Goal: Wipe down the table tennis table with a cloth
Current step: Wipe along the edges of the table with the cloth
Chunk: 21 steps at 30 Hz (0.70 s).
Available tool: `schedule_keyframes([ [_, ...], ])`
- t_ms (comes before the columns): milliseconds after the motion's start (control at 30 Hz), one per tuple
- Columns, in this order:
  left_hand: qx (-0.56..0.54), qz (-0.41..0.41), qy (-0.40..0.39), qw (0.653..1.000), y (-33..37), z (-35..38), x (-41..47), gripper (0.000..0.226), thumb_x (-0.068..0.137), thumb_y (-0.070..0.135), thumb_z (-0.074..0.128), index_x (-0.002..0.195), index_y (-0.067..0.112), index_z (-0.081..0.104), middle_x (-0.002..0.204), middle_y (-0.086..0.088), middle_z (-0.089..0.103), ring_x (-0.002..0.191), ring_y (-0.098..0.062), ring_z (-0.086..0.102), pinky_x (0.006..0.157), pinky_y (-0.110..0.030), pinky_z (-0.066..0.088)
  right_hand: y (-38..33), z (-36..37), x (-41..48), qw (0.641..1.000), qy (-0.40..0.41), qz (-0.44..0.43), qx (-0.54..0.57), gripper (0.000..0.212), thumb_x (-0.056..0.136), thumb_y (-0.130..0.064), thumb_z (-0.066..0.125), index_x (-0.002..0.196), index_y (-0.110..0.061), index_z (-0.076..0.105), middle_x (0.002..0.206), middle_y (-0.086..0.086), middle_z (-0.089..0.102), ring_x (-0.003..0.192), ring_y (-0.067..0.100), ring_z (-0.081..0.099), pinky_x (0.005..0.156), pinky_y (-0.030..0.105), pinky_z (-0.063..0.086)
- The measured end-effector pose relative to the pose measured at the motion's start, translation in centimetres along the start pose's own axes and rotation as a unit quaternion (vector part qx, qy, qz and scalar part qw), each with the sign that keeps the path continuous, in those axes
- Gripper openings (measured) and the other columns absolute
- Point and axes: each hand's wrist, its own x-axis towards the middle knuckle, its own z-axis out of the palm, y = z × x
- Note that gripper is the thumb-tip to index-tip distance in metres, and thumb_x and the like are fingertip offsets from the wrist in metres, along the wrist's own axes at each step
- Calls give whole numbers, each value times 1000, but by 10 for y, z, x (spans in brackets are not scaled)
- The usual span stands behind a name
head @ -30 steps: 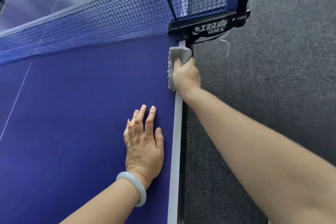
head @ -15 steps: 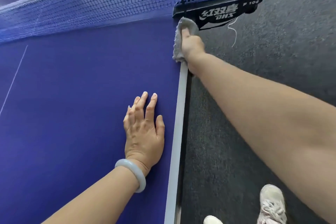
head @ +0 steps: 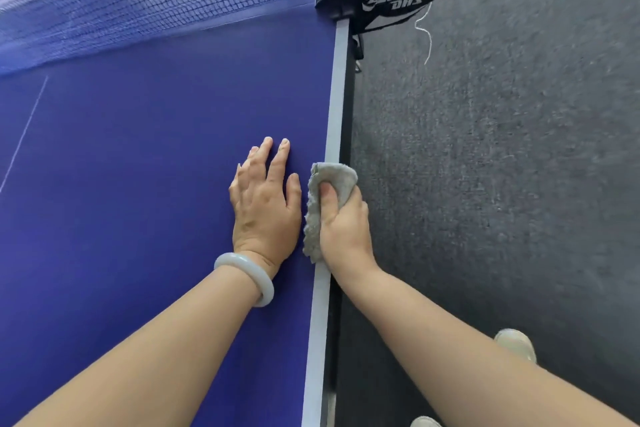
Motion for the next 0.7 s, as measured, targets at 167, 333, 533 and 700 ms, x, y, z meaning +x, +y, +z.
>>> schedule_keyframes([
  [167,-50,43,60,996,4,-9,-13,35,99,9,50,132,6,59,139,-12,52,133,-30,43,113,-45,31,-2,1,6,1000,5,-16,-20,54,101,-47,43,135,-5,46,126,21,56,117,37,56,103,49,43],
  [333,-58,68,50,995,-4,-20,-62,31,95,6,54,125,8,64,133,-8,58,126,-24,50,109,-39,37,-3,0,7,999,1,-15,-28,56,102,-49,41,135,-4,46,128,22,54,118,37,55,103,48,43],
  [533,28,99,-41,994,-35,-12,-147,56,101,31,19,155,18,21,164,2,12,151,-13,5,123,-41,10,2,3,3,999,16,2,31,58,99,-54,46,135,-9,49,128,16,57,120,32,56,105,48,43],
  [700,46,93,-46,994,-37,-7,-144,58,100,34,17,156,20,16,164,3,8,151,-10,1,123,-41,7,56,10,-77,993,12,6,119,60,86,-72,47,133,-34,50,124,9,62,116,31,60,99,55,48],
])
